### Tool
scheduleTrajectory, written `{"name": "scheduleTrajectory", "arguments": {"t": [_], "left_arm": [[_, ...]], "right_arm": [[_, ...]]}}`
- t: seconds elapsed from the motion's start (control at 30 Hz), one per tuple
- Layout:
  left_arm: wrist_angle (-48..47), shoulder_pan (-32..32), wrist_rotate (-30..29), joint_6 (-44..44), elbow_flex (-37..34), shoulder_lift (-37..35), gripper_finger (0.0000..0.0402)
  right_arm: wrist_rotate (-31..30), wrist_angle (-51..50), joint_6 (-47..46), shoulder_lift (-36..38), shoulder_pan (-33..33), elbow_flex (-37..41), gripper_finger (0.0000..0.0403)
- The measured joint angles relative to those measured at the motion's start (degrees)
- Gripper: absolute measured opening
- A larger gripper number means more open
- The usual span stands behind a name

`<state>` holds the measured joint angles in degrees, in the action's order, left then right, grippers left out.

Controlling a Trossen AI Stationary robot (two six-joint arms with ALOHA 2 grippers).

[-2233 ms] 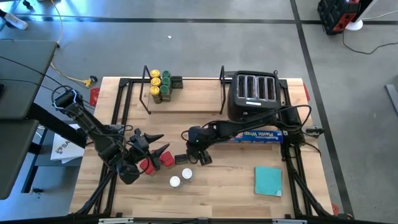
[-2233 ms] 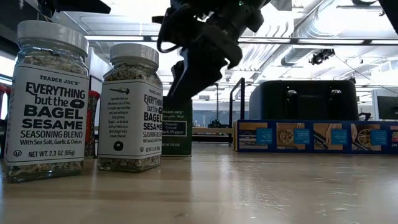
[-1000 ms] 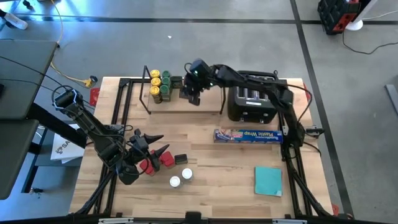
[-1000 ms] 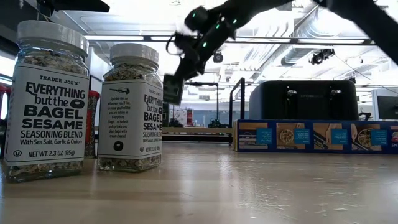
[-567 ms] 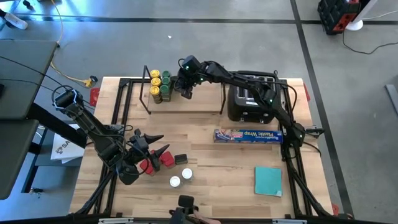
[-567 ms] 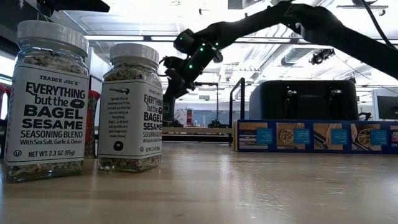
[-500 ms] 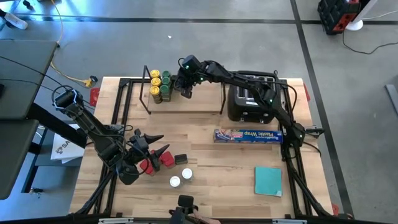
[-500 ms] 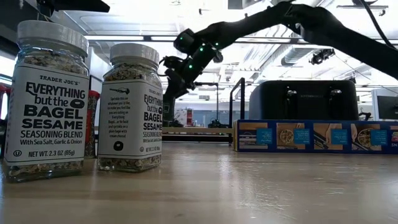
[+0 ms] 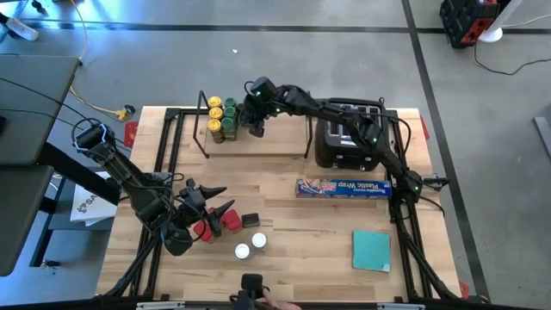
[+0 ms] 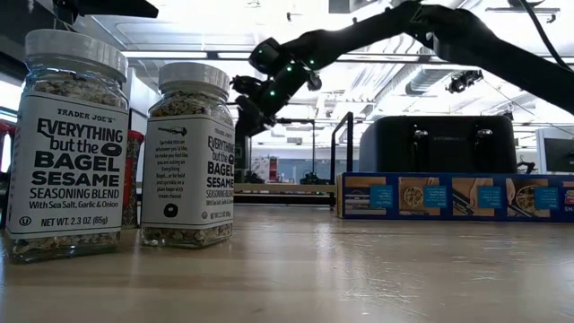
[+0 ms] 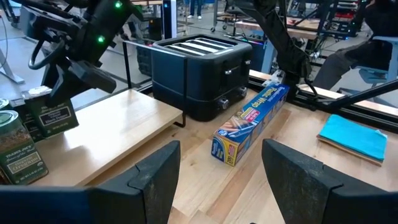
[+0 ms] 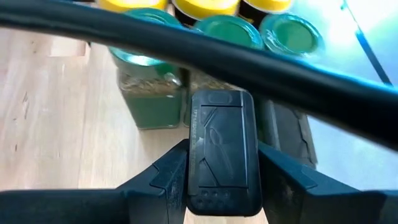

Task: Shelf spices
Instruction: Put the right green seasoning can on the shelf aligned with the other green seasoning can

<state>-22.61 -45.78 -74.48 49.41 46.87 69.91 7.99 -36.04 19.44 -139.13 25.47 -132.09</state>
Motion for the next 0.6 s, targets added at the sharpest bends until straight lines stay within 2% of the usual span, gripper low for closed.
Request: {"name": "scheduleTrajectory", "arguments": {"t": [0.43,0.6], "left_arm": [[0.21,0.00,0.28,0.02,0.00,0.00,0.0220],[0.20,-0.01,0.31,0.02,0.00,0.00,0.0220]], "right_arm": [[-0.92,1.08,2.10,0.00,-1.26,0.00,0.0158],[-0.99,1.30,2.54,0.00,-1.24,0.20,0.0182]]}}
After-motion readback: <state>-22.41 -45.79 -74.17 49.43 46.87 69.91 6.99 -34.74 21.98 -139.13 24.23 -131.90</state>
